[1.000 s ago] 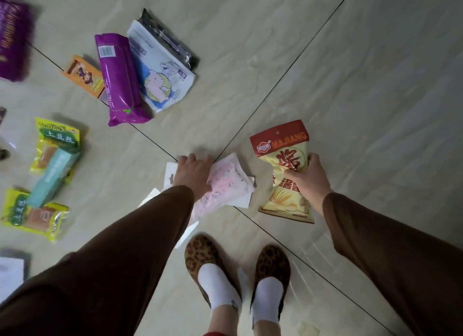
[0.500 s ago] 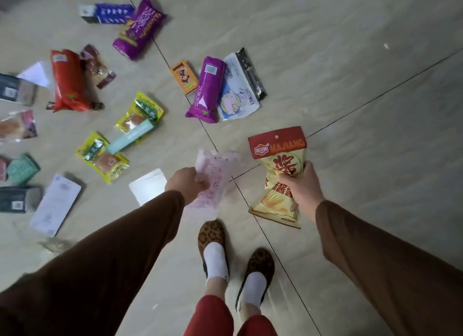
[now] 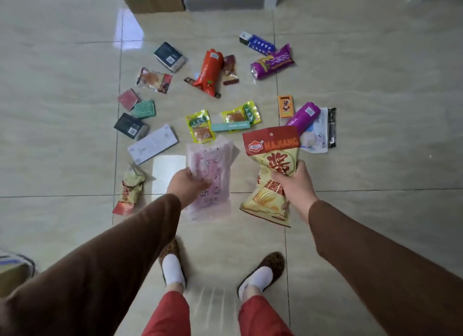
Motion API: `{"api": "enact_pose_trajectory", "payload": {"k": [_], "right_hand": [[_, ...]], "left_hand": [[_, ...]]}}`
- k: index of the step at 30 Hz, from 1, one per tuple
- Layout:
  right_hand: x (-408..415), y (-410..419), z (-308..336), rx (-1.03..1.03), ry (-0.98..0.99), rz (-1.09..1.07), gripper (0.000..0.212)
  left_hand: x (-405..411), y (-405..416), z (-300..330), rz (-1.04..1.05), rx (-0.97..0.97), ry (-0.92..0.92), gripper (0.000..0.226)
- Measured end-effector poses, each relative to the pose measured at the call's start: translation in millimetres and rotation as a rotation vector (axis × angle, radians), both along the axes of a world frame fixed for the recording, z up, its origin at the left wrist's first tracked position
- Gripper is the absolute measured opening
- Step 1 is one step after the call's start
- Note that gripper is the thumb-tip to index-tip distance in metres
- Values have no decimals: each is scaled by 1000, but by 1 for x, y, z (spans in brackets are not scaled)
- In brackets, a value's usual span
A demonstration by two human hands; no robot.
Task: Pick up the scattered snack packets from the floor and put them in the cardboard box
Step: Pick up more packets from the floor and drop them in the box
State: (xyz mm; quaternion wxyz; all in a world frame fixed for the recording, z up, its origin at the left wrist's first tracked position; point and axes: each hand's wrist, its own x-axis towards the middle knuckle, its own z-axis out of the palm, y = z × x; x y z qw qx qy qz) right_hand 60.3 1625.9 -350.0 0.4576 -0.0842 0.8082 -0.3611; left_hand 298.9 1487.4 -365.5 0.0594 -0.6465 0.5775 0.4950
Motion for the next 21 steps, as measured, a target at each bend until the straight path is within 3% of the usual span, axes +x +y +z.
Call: {"api": "enact_pose_trajectory", "payload": {"k": [17,21], "right_hand": [[302,-220,59,-16,40,217,47],[337,-267,55,-31,25,245,46]], "left_hand": [[338,-155,49,313,42,73,33],[379,-195,43,352,70,76,55]]}}
